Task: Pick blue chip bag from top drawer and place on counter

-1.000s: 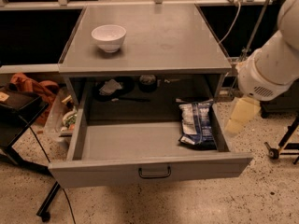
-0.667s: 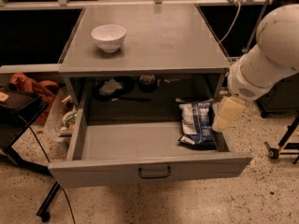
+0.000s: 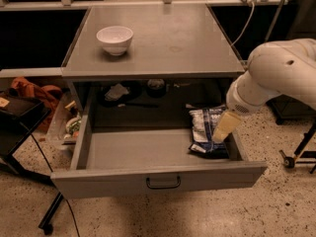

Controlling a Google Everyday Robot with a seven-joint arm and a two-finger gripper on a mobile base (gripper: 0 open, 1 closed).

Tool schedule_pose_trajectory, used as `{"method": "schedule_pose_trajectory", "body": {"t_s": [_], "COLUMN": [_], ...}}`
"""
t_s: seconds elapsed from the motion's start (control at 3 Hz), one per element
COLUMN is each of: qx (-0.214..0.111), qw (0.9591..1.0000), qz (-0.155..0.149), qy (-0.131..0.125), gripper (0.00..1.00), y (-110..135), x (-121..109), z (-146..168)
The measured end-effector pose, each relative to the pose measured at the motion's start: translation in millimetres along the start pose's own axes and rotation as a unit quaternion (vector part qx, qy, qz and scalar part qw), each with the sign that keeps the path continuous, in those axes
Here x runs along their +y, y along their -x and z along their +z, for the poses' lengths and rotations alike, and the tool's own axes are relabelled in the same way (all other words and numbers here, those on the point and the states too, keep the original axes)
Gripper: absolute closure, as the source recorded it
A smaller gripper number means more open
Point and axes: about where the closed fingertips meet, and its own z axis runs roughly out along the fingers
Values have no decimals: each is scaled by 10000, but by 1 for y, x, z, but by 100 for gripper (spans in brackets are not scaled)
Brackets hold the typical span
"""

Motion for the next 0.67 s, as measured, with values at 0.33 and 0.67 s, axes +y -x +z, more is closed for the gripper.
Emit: {"method": "schedule_pose_trajectory", "body": {"t_s": [0.33, 0.67], "qx": [-59, -165], "qw": [10000, 9996], "qz": [-62, -197], "qy": [38, 114], "gripper": [0, 0], "y": [4, 8], "x": [3, 9], "z": [30, 54]}}
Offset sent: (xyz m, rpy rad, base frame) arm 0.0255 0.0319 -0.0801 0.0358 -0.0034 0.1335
